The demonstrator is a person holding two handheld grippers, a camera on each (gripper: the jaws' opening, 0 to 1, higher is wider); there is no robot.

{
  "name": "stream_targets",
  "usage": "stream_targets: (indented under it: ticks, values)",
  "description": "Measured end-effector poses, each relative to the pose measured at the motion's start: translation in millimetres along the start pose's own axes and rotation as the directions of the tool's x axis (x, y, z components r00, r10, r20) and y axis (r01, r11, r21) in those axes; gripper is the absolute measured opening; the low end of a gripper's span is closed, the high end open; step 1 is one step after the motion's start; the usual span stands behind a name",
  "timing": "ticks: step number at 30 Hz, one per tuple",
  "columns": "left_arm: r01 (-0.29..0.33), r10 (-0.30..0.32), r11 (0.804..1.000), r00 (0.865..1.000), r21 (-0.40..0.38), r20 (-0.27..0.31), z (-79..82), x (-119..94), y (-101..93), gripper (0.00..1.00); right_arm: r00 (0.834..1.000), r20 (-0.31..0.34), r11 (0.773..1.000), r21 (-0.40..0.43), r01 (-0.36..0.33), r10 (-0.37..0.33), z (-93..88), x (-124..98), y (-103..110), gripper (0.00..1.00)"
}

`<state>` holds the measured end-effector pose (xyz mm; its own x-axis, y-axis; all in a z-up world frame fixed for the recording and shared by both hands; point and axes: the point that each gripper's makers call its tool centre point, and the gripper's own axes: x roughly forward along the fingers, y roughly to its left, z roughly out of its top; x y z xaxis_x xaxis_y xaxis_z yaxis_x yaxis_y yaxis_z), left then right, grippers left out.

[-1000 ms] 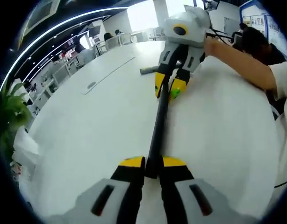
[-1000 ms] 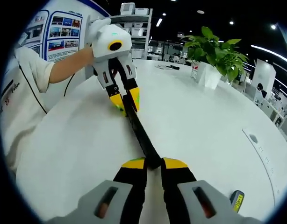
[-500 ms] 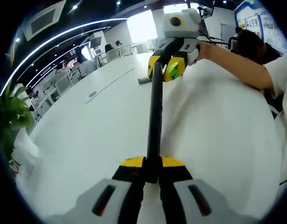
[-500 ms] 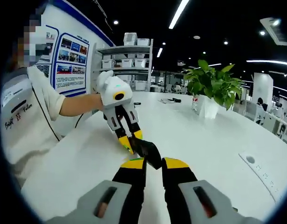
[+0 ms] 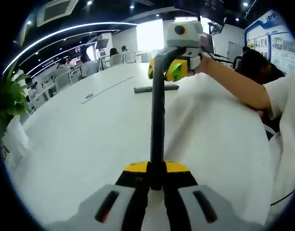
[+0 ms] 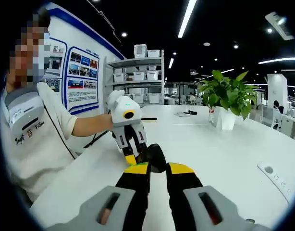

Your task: Pflip the remote and laser pointer to the front side, press the buttons, and align them neatly on the table

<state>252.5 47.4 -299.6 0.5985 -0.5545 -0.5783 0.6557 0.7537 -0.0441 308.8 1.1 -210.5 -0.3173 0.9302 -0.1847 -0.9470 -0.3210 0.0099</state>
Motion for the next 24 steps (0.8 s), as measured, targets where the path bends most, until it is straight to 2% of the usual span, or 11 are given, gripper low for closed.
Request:
stream_targets:
  ticks: [4,9,11,14,19,24]
  values:
    - [0.078,-0.073,0.994,0.995,-0.081,0.063,10.1,4,-12.8,0.12,0.998,0.065,0.999,0.019,-0.026,0.024,12.4,-4,8,0.16]
    - [0.125,-0.110,0.984,0.987,-0.127,0.121,16.3,10,-23.6,0.12,0.991,0.121,0.995,0.071,-0.065,0.056,21.0,-5,12,0.16]
    - [0.170,-0.140,0.970,0.975,-0.172,0.174,22.1,11,-29.7,0.12,0.984,0.166,0.993,0.090,-0.083,0.067,26.8,-4,11,0.16]
    - [0.216,-0.169,0.954,0.961,-0.210,0.220,27.0,9,-33.6,0.12,0.972,0.218,0.986,0.119,-0.113,0.085,32.0,-2,11,0.15]
    - [0.232,-0.173,0.944,0.953,-0.234,0.247,26.0,10,-36.5,0.12,0.967,0.238,0.980,0.155,-0.128,0.089,34.0,4,12,0.17]
    - [0.244,-0.183,0.946,0.945,-0.212,0.273,27.4,12,-39.8,0.12,0.948,0.295,0.964,0.195,-0.183,0.121,44.5,8,19,0.19]
